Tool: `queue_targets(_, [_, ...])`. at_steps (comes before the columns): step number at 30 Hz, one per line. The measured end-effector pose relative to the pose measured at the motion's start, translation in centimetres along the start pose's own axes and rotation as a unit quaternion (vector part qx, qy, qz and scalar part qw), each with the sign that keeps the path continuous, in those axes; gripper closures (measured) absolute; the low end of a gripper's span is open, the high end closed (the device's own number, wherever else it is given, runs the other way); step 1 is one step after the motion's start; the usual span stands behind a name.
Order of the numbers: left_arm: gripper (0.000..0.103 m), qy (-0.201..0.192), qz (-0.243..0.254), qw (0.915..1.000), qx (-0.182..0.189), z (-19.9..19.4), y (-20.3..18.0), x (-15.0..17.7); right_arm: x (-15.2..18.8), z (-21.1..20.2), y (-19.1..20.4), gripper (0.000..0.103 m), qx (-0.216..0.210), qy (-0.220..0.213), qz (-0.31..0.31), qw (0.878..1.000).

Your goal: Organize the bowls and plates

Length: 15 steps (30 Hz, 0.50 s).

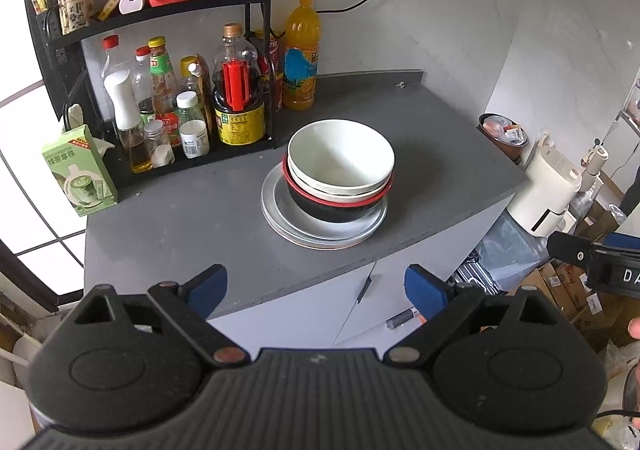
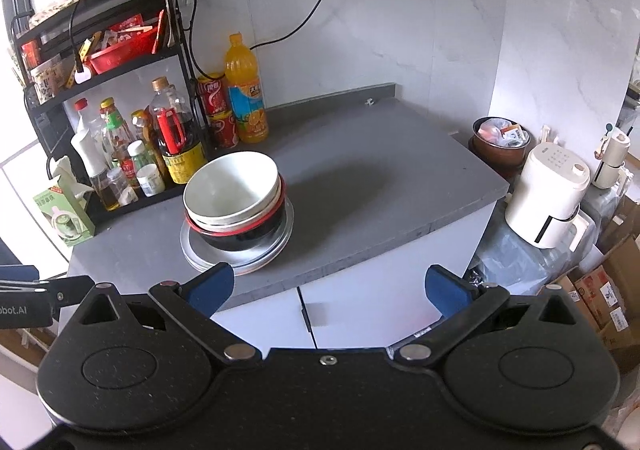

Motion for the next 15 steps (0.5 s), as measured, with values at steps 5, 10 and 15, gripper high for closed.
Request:
queue_targets(5, [0.008, 0.001, 0.000, 1.0000, -0.004, -0.2, 0.5, 0.3, 0.1, 0.1, 0.1, 0.000, 0.001, 0.004, 0.007, 1.000])
queue_targets(10, [0.008, 0.000, 0.001, 1.0000, -0.005, -0.4, 0.9, 0.2, 0.0, -0.1, 0.2, 0.000, -0.001, 0.000, 0.009, 1.000])
queue_targets(15, [0.008, -0.002, 0.005, 1.0000, -0.008, -0.5, 1.1, 0.0, -0.3, -0.1, 0.3, 0.000, -0.004, -0.001, 0.013, 1.000])
Point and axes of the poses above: each gripper's, at about its wrist camera, not at the fingertips, and z roughly the way its jaws point, y to its left, x to its underside, the point moved 8 cm from there along z, roughly the way its jaws point, and after that the axes turned 14 degrees about x, right-handed, at the moved point
